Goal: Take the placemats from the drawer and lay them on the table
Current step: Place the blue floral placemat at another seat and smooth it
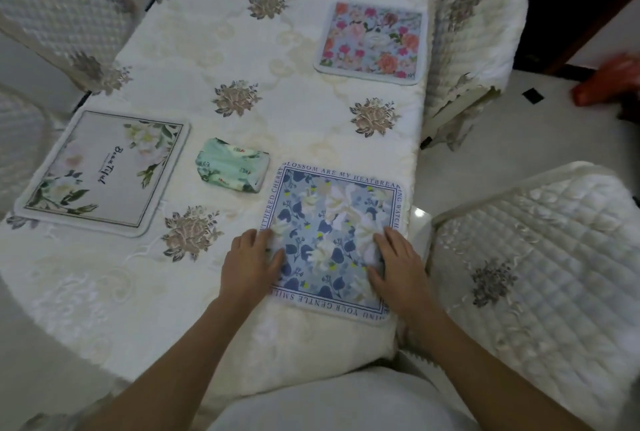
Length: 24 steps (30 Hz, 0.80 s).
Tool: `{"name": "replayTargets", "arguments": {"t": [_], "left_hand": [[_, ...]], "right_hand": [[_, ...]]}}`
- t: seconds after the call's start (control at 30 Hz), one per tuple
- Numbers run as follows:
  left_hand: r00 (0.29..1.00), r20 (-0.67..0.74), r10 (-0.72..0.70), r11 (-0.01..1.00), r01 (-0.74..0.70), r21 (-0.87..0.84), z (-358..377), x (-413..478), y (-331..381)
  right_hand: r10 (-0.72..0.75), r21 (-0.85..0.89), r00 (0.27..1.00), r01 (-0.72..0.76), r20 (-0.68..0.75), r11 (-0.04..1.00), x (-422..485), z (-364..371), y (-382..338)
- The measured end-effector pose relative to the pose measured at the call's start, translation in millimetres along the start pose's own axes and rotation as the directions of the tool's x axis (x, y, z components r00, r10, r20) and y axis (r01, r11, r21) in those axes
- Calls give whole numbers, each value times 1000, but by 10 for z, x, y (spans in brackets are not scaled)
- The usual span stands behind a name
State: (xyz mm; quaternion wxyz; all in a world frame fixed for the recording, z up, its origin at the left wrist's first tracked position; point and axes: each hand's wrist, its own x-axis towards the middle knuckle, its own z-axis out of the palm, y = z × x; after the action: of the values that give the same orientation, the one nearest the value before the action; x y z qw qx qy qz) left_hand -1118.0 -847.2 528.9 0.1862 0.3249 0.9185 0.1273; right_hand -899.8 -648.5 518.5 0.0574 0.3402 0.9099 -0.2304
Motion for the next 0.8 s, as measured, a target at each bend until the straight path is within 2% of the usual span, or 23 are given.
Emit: {"name": "replayTargets", "arguments": {"t": [0.2,0.3,0.43,0.57,0.67,0.8], "left_hand": [[987,15,160,969,-160,187,23,178,-113],[975,30,222,944,-223,245,-29,395,-94],[940,41,338,908,-337,250,-61,782,88],[888,138,438,866,-458,201,-8,1196,346],[865,186,466,836,-499,226,82,1375,477],[878,194,437,833,-476,281,154,1389,464]], "right_hand": [[8,-31,1000,-9,-19,999,140,28,-40],[-54,-80,998,51,-36,996,349,-1,-136],[-111,-91,994,108,-26,990,784,-76,-352],[-118,-81,991,113,-63,990,1206,-118,-488],[-107,-95,994,104,-25,990,1368,-79,-477],[-131,-113,991,127,-23,985,1330,-55,-352]]}}
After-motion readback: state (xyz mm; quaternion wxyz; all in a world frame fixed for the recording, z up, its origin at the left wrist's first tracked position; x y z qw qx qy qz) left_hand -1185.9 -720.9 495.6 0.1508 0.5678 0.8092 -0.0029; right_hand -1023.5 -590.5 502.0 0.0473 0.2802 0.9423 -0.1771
